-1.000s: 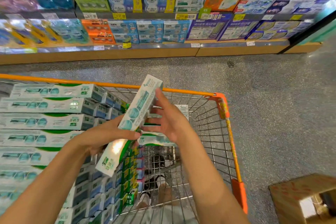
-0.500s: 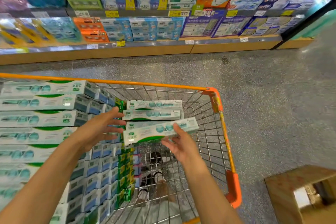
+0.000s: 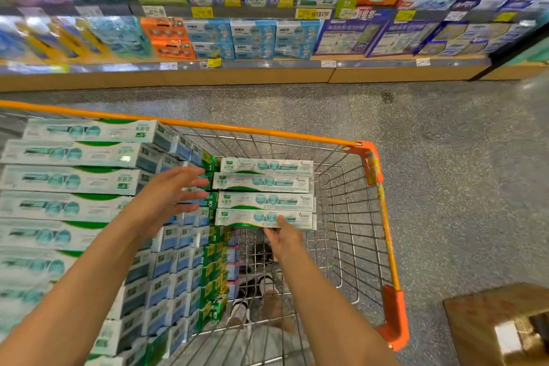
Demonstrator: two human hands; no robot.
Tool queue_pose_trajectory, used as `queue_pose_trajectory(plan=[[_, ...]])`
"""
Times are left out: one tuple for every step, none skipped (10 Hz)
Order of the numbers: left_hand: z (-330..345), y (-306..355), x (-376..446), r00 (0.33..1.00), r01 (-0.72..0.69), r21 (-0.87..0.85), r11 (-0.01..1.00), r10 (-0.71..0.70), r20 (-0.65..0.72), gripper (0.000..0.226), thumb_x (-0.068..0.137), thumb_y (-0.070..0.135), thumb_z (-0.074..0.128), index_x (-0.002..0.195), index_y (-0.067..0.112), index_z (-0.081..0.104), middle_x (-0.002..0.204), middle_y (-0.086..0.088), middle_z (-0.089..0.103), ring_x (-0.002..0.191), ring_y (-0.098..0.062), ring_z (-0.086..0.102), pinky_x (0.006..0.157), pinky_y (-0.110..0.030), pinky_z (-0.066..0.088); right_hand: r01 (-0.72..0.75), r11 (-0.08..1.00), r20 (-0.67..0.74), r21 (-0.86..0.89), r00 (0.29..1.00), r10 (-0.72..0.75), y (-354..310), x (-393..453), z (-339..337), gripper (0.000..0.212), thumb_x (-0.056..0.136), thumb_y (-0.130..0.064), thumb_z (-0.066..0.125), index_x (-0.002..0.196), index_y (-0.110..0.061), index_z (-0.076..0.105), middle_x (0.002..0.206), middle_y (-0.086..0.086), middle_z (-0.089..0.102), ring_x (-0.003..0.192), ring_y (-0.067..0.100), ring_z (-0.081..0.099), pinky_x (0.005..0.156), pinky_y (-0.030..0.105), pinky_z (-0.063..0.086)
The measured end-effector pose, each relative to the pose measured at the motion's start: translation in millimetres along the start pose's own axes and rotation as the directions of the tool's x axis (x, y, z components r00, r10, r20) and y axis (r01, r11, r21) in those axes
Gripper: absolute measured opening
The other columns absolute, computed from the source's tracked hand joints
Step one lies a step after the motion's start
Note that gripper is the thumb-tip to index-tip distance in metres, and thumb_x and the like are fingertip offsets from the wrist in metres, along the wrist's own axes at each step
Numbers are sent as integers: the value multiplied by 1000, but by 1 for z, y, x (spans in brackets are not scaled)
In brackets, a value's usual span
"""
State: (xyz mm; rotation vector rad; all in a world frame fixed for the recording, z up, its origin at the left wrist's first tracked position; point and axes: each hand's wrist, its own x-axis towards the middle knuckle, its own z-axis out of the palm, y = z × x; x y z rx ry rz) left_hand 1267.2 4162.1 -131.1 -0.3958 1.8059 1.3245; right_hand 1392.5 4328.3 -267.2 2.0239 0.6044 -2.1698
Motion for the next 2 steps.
queue_pose_trajectory(plan=[[2, 0, -2, 1000, 2, -4, 1000, -2, 7, 34, 95, 34, 52, 125, 19, 54, 117, -1, 64, 104, -21, 63, 94, -41, 48, -24, 992, 12, -126, 1000, 26, 1, 4, -3, 43, 95, -15, 56, 132, 3, 46, 123, 25, 57, 111, 34, 58, 97, 42, 48], [4, 8, -11, 1000, -27, -24, 999, 27, -16, 30, 96, 32, 49, 123, 18, 55, 116, -1, 64, 105, -22, 62, 95, -43, 47, -57, 924, 63, -379, 994, 87, -12, -25, 4, 48, 97, -27, 52, 135, 0, 42, 120, 28, 57, 97, 38, 62, 85, 42, 54]])
